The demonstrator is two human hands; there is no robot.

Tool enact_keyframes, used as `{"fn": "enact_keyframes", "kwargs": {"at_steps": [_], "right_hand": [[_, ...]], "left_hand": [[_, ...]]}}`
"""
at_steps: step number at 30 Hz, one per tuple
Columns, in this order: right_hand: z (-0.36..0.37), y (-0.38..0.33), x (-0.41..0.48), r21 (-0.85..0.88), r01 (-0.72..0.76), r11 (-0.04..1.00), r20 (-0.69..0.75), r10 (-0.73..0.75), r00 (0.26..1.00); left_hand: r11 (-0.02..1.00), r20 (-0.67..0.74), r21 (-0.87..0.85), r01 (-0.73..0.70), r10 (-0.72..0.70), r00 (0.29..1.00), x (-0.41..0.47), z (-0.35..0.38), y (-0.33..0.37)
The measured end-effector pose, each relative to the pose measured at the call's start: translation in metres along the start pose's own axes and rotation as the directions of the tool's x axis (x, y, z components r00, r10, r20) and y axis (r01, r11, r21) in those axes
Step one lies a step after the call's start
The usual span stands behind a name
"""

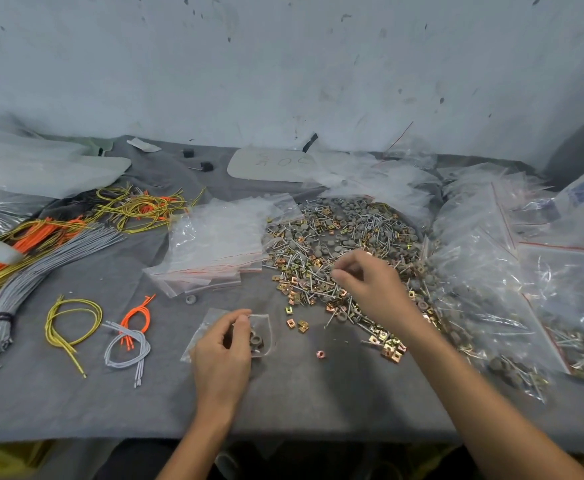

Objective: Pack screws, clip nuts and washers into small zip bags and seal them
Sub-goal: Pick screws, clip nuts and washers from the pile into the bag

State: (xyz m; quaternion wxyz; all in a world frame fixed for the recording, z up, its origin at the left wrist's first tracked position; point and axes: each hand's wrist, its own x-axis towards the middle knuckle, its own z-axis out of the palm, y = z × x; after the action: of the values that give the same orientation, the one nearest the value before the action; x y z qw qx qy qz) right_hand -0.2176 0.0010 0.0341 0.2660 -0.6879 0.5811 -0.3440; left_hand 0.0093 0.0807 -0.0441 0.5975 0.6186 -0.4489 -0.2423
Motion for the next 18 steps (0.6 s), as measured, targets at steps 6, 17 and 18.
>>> {"fn": "enact_keyframes", "kwargs": {"at_steps": [6,17,18], "right_hand": [[0.059,-0.041,-0.050,0.169,0.083,0.982,0.226,-0.120,0.967],[0.108,-0.040,-0.057,-0.340,0.366,0.866,0.050,-0.372,0.927],[0.109,-0.040,-0.058,-0.378,0.394,0.837,0.045,-0.409,0.911]], "left_hand": [[1.000,-0.001,0.018,-0.012,0.012,1.000,0.000,-0.001,0.002],[1.000,-0.011,0.022,-0.019,0.019,1.000,0.000,-0.001,0.001],[1.000,-0.009,0.025,-0.017,0.017,1.000,0.000,-0.001,0.001]]}}
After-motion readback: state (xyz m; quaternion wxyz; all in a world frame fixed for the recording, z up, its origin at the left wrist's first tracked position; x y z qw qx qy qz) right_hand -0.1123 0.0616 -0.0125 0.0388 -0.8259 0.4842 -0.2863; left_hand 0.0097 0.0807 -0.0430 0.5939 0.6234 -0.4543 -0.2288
